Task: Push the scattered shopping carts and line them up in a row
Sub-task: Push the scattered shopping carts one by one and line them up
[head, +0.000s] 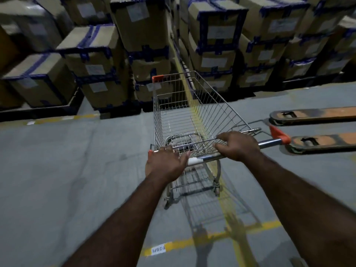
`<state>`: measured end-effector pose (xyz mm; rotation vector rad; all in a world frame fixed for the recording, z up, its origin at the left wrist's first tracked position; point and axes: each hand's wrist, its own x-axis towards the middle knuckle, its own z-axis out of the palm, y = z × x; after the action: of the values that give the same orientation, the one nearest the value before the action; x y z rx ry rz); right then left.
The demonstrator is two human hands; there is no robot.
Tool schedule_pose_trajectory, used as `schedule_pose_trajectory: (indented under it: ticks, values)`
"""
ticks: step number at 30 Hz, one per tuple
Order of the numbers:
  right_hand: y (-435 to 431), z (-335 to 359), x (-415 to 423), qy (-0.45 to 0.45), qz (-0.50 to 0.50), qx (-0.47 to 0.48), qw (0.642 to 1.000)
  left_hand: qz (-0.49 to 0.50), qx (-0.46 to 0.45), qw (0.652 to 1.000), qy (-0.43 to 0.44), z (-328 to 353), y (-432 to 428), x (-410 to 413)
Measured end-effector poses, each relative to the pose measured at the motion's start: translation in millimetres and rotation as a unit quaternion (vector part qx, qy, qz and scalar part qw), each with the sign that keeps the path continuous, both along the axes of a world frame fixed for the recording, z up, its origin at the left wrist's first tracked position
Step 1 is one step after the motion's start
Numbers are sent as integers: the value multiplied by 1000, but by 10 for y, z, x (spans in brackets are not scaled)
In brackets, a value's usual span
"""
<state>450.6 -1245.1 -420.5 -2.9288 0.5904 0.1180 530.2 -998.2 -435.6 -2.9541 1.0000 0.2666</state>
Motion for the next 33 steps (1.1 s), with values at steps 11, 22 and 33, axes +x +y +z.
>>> schedule_pose_trajectory:
  ticks: [11,22,33]
  values:
    - [-392,-18,472,92,25,-3,995,-50,-16,999,1,119,-77,7]
    - [1279,493,633,-13,182,-13,983,52,-50,997,-8,800,614,-23]
    - [2902,1150,323,-74,290,-42,953,147,-42,985,-85,1355,2263,-581]
